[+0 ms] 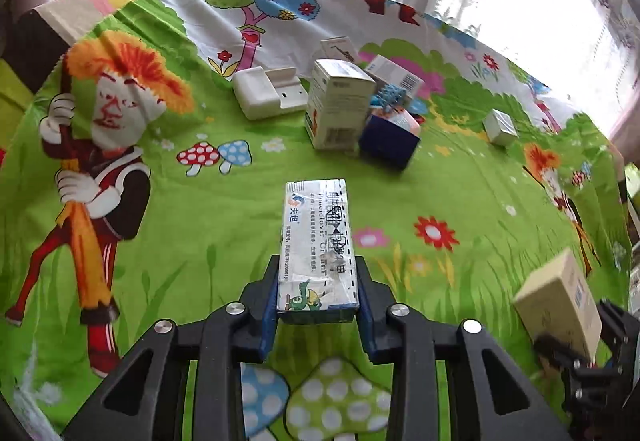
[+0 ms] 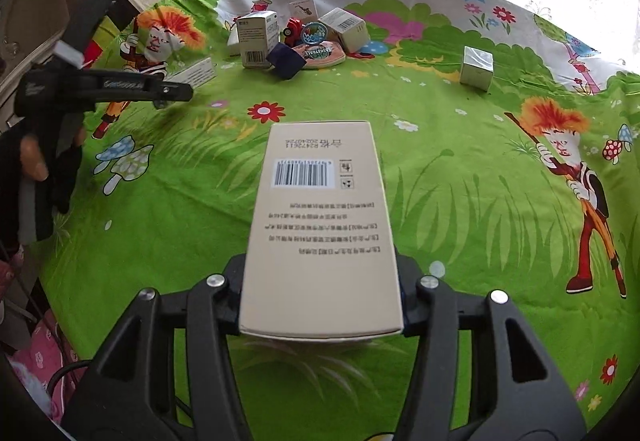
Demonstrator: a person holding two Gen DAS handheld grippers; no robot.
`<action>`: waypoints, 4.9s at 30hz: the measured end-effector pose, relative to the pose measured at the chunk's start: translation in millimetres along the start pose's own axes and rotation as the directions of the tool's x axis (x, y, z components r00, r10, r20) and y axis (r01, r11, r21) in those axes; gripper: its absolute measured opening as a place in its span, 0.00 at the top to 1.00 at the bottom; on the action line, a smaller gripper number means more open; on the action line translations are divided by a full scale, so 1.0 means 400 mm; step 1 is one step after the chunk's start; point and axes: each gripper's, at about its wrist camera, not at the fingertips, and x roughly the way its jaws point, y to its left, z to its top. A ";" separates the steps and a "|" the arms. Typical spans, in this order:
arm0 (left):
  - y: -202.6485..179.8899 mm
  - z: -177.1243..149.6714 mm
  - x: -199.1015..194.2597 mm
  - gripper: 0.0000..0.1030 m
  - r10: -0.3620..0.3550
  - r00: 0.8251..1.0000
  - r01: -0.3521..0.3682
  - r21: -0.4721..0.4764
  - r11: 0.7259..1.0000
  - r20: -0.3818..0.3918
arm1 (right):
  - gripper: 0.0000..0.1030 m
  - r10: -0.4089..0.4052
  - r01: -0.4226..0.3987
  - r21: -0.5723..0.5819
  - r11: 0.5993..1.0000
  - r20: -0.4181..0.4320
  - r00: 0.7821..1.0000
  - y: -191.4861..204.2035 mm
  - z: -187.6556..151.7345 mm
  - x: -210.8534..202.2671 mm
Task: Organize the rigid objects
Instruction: 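Grasp the tall beige box with right tool while left tool grasps the white tissue pack, then carry the beige box and tissue pack over to the storage box, then open both tools to drop the beige box and tissue pack inside, then grasp the silver cube with right tool while left tool grasps the blue box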
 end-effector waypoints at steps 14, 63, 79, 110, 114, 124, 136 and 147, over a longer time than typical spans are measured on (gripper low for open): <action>0.001 -0.043 0.015 0.37 0.119 0.993 -0.119 0.062 0.991 0.002 | 0.34 -0.039 0.039 -0.008 0.999 -0.025 0.999 0.010 0.004 0.024; -0.374 -0.290 -0.367 0.67 -0.100 0.989 0.055 0.351 0.935 0.109 | 0.47 -0.186 0.174 0.131 0.976 0.090 0.978 0.004 -0.269 -0.468; -0.649 -0.370 -0.392 0.67 -0.220 0.975 0.169 0.588 0.791 0.015 | 0.47 -0.309 0.282 0.272 0.920 0.060 0.949 -0.148 -0.412 -0.595; -1.116 -0.539 -0.383 0.67 -0.346 0.919 0.342 0.821 0.458 -0.190 | 0.47 -0.560 0.540 0.469 0.699 -0.111 0.821 -0.420 -0.647 -0.774; -1.129 -0.545 -0.371 0.66 -0.371 0.904 0.379 0.800 0.465 -0.212 | 0.46 -0.578 0.566 0.473 0.675 -0.139 0.805 -0.438 -0.657 -0.782; -0.996 -0.489 -0.308 0.30 -0.440 0.869 0.455 0.714 0.533 -0.225 | 0.15 -0.581 0.597 0.418 0.685 -0.181 0.794 -0.416 -0.559 -0.716; -0.399 -0.125 -0.086 0.19 0.007 0.987 -0.070 0.388 0.919 0.162 | 0.14 -0.301 0.306 0.201 0.931 -0.052 0.952 -0.261 -0.110 -0.218; -0.042 -0.084 -0.010 0.19 0.035 0.998 -0.030 -0.094 0.995 0.054 | 0.14 -0.293 0.315 0.287 0.905 -0.116 0.949 -0.349 0.257 0.238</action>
